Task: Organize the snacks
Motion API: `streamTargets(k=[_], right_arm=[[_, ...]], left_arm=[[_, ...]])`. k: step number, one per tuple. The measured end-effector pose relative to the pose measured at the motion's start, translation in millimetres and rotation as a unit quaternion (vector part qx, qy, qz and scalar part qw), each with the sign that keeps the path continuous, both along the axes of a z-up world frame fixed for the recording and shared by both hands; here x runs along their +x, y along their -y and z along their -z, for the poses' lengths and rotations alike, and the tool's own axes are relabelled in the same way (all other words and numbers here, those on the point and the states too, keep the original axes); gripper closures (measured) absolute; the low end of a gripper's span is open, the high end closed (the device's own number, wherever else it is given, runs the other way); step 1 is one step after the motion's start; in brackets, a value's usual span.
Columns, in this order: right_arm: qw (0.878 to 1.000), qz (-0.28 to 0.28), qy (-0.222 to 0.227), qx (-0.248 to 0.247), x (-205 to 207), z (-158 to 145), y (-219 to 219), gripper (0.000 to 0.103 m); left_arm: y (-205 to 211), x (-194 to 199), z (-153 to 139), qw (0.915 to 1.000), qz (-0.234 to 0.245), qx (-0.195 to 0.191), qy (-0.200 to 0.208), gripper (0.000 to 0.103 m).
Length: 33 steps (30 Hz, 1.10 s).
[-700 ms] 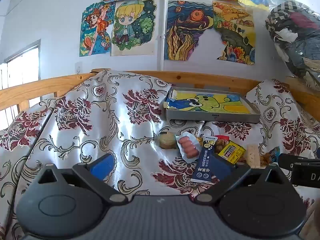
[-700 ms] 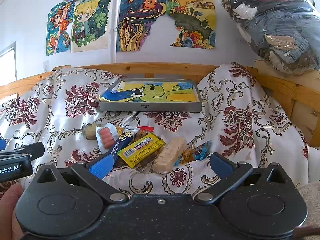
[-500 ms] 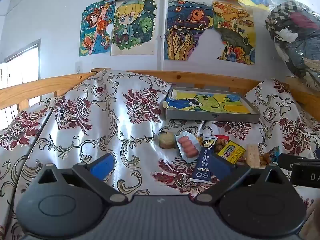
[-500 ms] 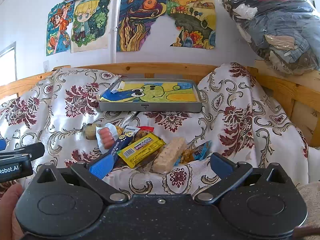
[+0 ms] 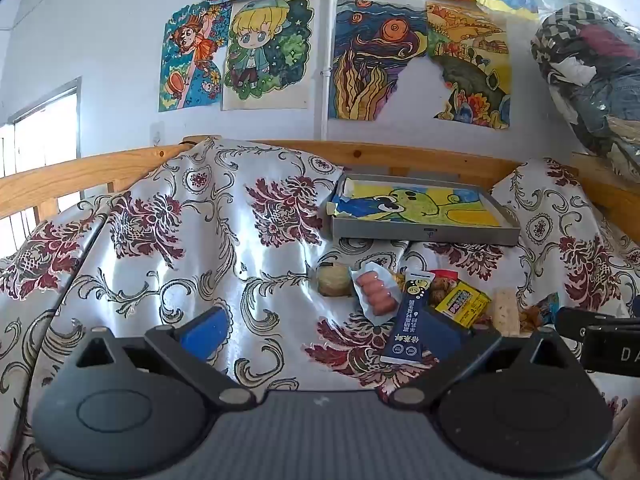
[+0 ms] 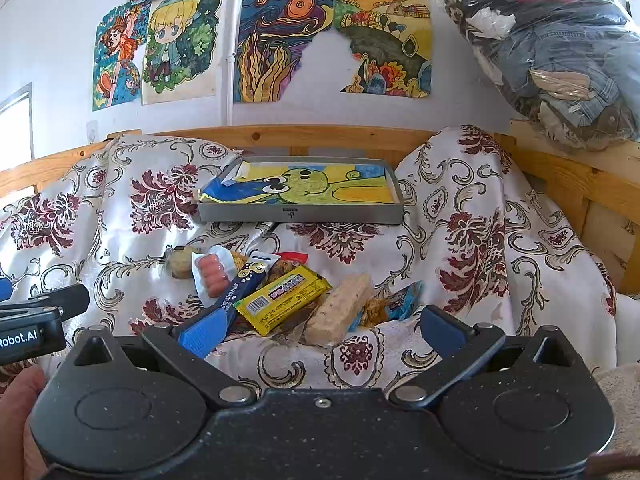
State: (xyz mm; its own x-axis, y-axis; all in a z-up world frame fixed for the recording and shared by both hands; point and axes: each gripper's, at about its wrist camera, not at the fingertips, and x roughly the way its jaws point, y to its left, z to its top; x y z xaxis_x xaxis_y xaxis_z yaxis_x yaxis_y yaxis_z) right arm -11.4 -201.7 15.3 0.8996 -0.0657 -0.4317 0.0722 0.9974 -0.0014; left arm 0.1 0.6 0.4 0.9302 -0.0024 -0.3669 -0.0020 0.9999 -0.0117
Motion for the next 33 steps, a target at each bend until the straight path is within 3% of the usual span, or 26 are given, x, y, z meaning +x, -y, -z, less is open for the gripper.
streamTargets(k=[19,33], right_arm=[[1.000,0.009,-0.016,-0.008,8,5,-2,0.001],[0.989,0.028,-0.139,0.032,47,25,13,0.001]], left_arm=[[-2,9,14,0.9996,-0.006,-0.006,-0.025,0.001],[-10,47,26,0.9975,-0.008,-0.022,-0.066,0.001]])
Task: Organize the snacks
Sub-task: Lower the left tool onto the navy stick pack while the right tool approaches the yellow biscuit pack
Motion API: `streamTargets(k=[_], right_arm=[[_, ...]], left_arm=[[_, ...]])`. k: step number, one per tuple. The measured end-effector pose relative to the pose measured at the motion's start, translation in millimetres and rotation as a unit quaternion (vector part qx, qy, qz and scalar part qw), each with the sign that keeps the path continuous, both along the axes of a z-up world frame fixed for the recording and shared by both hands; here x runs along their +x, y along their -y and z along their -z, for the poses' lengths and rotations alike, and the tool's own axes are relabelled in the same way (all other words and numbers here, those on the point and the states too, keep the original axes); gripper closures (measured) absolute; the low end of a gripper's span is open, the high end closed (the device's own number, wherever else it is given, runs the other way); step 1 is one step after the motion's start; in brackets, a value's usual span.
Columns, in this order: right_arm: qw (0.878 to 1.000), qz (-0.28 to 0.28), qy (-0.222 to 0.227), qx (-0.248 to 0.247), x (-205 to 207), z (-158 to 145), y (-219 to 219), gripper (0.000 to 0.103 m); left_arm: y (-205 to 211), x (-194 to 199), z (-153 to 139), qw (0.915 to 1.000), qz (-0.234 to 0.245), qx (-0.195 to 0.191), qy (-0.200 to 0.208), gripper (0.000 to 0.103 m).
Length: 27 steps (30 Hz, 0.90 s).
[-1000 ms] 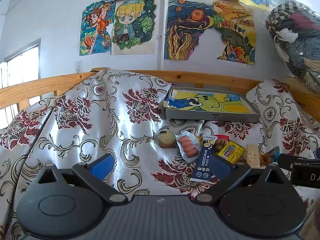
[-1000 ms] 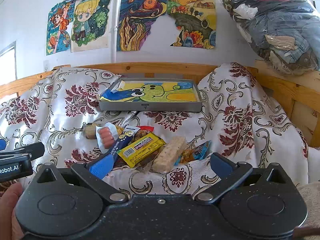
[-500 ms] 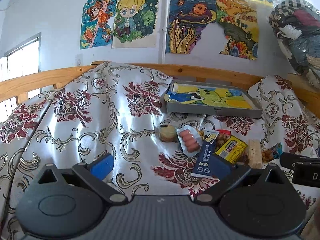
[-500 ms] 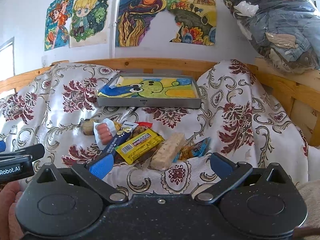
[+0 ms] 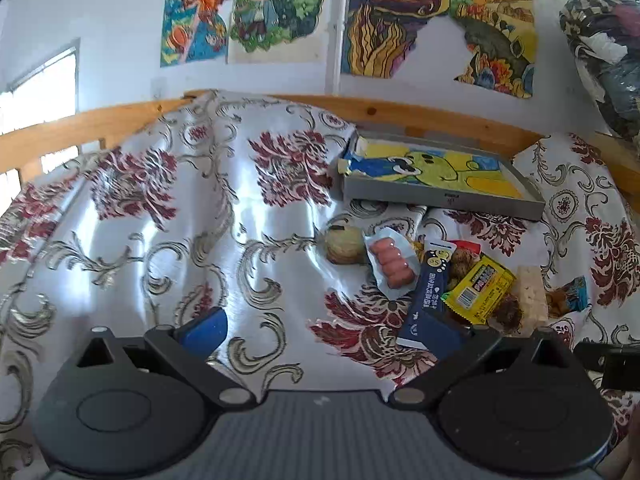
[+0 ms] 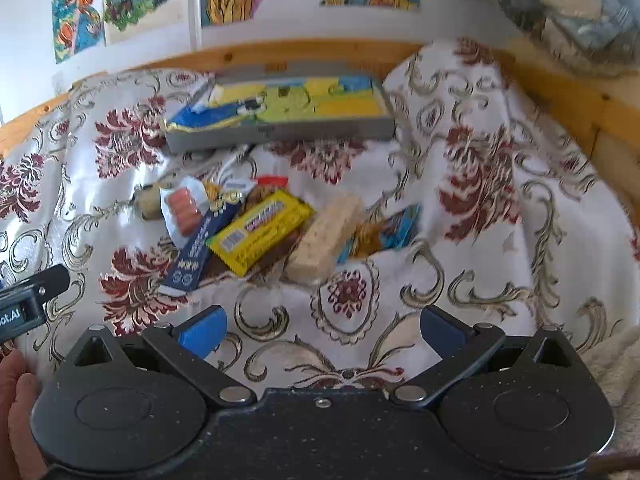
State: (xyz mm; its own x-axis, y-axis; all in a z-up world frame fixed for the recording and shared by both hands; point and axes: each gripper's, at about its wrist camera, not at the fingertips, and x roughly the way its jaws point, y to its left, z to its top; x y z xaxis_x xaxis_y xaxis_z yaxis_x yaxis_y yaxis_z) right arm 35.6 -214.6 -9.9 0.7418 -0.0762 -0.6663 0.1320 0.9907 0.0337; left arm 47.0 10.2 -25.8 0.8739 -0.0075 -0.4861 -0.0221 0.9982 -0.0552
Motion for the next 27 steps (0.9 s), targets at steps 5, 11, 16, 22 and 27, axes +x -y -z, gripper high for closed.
streamTargets(k=[5,11,16,22,27], right_arm=[[0.999,-0.002,-0.033,0.029,15,3,9,0.001],[0.999,-0.016,-0.021,0.026,37,-5,26,0.001],[0.999,-0.041,-0.001,-0.002,58,-12,39,0.001],[0.998,-0.051,-0.022,0.011,95,0,48,0.001],[0.996,-0.080,-0.032,0.024,116,11,44,0.001]], left_arm=[[1,22,6,0.9997,0.013,-0.013,-0.017,0.001],[8,50,14,0.9985,0.030,-0.027,-0.037,0.001],[18,74,20,0.9969,0.057,-0.031,-0.044,0.001],[30,99,33,0.9926,0.097,-0.033,-0.065,0.001],[39,116,46,0.9893,0.120,-0.017,-0.081,0.001]])
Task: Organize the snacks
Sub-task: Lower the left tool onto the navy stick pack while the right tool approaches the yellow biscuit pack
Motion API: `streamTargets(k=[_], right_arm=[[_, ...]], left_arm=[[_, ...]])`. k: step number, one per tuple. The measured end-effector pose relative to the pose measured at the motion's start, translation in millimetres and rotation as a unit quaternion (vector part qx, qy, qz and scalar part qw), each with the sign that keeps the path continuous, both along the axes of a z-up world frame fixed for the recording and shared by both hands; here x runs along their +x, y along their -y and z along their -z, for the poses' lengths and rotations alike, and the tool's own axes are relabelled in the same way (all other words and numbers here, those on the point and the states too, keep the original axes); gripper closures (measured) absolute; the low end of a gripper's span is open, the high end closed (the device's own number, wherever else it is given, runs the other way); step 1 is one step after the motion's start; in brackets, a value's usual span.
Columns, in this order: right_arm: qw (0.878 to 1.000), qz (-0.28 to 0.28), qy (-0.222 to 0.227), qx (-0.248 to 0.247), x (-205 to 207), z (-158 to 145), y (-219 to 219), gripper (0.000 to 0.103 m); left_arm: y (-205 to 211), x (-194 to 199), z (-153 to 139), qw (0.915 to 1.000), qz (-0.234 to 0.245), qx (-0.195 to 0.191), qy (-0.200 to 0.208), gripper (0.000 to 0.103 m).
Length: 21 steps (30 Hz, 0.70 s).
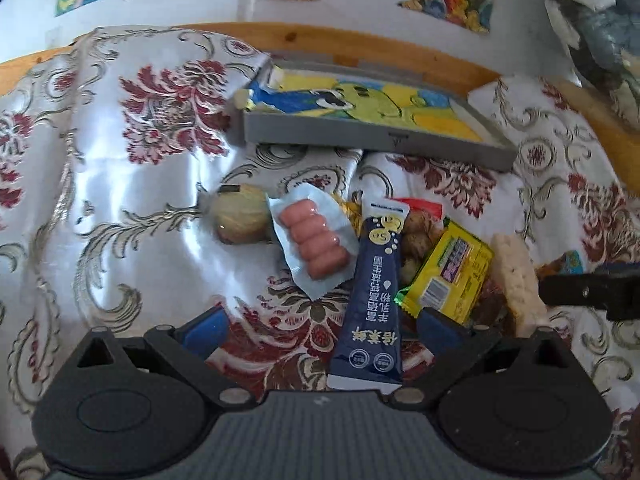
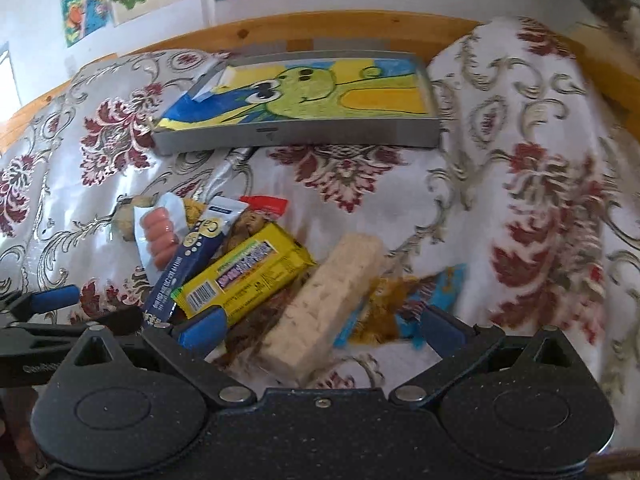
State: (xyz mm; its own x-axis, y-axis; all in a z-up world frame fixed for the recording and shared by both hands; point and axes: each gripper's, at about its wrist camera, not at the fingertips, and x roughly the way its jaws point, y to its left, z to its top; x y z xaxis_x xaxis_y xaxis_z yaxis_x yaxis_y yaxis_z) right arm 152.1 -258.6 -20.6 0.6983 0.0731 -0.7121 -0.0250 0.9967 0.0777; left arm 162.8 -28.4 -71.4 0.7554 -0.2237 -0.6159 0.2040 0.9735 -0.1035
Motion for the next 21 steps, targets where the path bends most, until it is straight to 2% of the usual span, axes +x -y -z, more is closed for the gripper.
streamTargets(k=[5,14,16,21], right_arm=[[0.999,-0.027,0.014,0.009,10,2,-4,0.001],[0.996,-0.083,0.040,0.007,30,-1,-12,0.001],[0.995,-0.095,0.042,0.000,34,0,-15,0.001],[0.990,-0.131,0.050,-0.015,46,2,-18,0.001]], left_arm=[[4,9,8,0.9999,0.014,0.005,0.008,0.001],[11,11,18,0.9971,0.075,0.003,0.013,0.001],[13,11,20,0.9967,0.079,0.008,0.013,0.004],[12,13,20,0.9952,0.097,-0.008,0.010,0.010]])
